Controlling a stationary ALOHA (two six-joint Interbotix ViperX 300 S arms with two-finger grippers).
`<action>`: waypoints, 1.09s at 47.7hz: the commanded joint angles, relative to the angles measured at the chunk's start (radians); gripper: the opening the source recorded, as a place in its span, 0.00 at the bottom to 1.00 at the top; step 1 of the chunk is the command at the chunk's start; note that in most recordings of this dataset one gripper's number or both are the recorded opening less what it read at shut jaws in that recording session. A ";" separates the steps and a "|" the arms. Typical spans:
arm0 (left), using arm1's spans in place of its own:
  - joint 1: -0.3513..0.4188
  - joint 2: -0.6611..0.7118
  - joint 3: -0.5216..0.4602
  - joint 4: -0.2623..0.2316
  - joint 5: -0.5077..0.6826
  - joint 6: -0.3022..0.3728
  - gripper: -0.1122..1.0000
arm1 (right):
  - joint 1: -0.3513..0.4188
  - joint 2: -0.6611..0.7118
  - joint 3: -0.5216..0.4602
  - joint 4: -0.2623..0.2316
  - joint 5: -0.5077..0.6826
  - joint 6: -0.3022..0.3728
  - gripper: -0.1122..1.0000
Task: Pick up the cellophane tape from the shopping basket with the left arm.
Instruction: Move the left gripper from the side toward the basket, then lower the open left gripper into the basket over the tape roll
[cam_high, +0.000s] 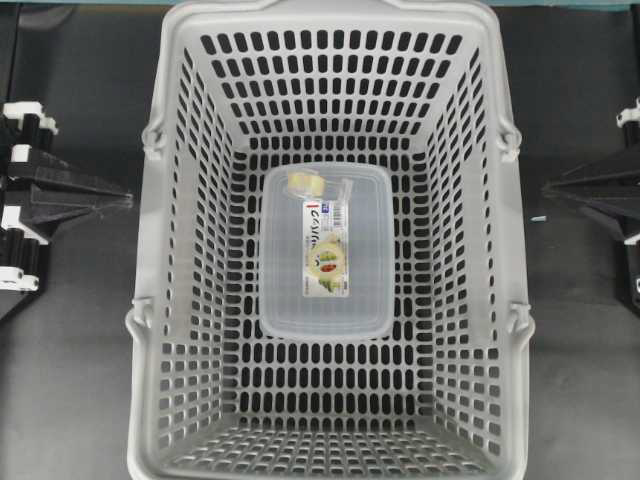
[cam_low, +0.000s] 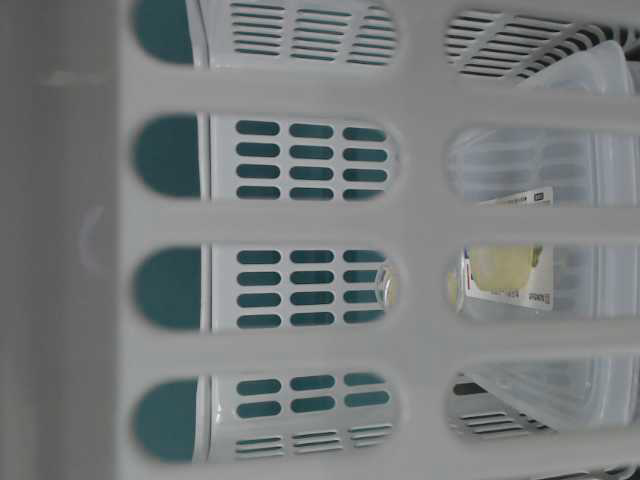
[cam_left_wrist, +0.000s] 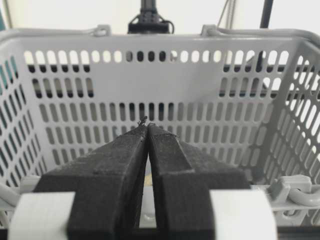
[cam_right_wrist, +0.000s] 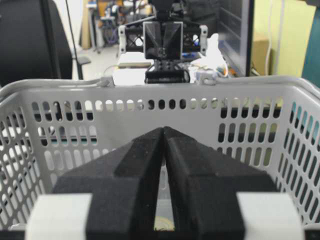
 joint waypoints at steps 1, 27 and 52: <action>0.000 0.009 -0.048 0.040 0.052 -0.018 0.15 | 0.002 0.009 -0.021 0.003 -0.006 0.005 0.11; -0.002 0.178 -0.426 0.040 0.647 -0.014 0.10 | 0.000 0.006 -0.057 0.005 0.196 0.006 0.11; -0.021 0.563 -0.807 0.040 1.031 -0.003 0.10 | 0.000 -0.008 -0.064 0.006 0.198 0.006 0.79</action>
